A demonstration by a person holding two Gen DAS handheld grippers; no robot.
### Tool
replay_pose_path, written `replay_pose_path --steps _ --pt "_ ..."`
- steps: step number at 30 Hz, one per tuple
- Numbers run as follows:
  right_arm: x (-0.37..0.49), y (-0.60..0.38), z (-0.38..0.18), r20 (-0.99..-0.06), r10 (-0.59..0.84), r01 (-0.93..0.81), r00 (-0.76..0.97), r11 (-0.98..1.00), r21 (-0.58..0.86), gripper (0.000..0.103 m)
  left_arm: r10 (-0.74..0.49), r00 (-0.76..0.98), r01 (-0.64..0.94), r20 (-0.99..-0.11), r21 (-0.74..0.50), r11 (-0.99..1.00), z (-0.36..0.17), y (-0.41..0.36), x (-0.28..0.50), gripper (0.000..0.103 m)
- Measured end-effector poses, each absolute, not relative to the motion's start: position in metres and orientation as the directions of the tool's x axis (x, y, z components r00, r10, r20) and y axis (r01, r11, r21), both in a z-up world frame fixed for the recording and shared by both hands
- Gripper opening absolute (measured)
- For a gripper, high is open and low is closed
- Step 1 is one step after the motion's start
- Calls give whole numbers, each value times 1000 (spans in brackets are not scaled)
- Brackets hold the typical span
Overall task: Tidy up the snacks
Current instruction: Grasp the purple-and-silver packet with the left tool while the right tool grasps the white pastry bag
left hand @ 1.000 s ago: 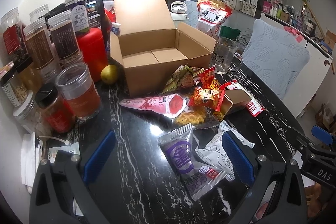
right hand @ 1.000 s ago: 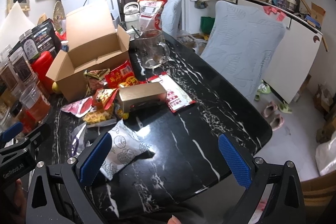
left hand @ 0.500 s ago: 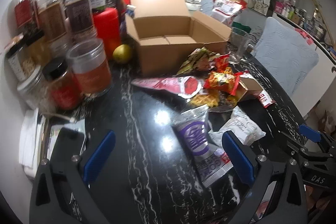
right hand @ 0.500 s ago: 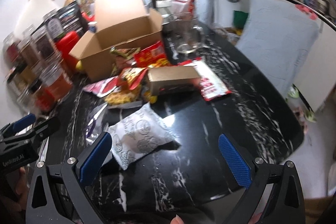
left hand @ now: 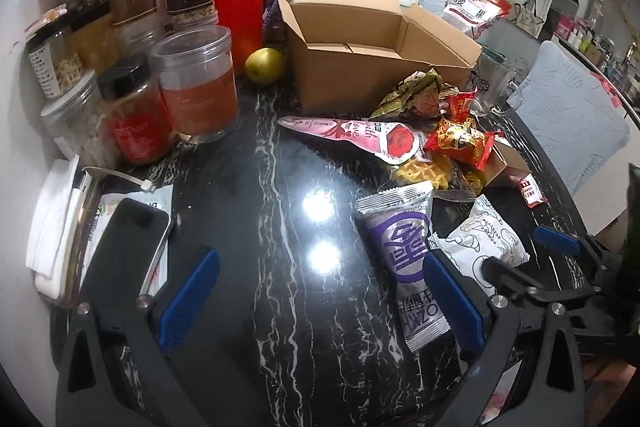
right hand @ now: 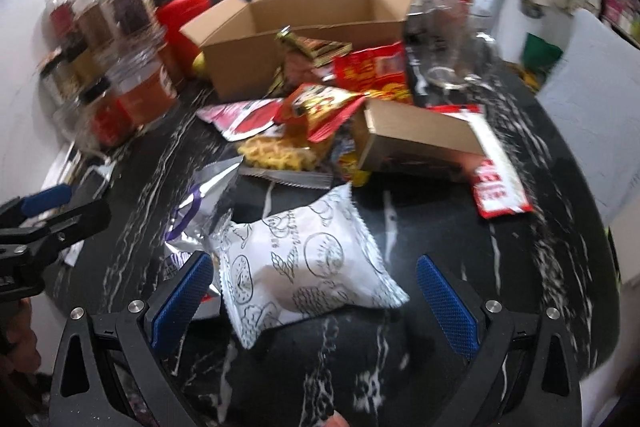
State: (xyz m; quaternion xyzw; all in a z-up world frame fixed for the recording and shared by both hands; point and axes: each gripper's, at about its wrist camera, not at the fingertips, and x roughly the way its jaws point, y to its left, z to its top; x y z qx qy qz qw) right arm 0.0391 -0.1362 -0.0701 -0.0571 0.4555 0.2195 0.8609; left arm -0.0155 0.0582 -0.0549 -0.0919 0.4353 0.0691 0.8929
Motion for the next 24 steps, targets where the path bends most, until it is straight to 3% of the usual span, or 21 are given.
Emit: replay_pose_path --steps 14,18,20,24 --pt "64 -123 -103 -871 345 -499 350 856 138 102 -10 578 -155 -816 -122 980 -65 45 -1 103" --pt "60 -122 -102 -868 352 -514 351 847 136 90 -38 559 -140 -828 -139 980 -70 41 3 103" --pt "58 -123 -100 -860 367 -519 355 843 145 78 -50 549 -134 -834 -147 980 -73 39 5 103" --pt "55 -134 -98 -844 396 -506 360 844 180 65 -75 532 -123 -843 -165 979 -80 34 12 103"
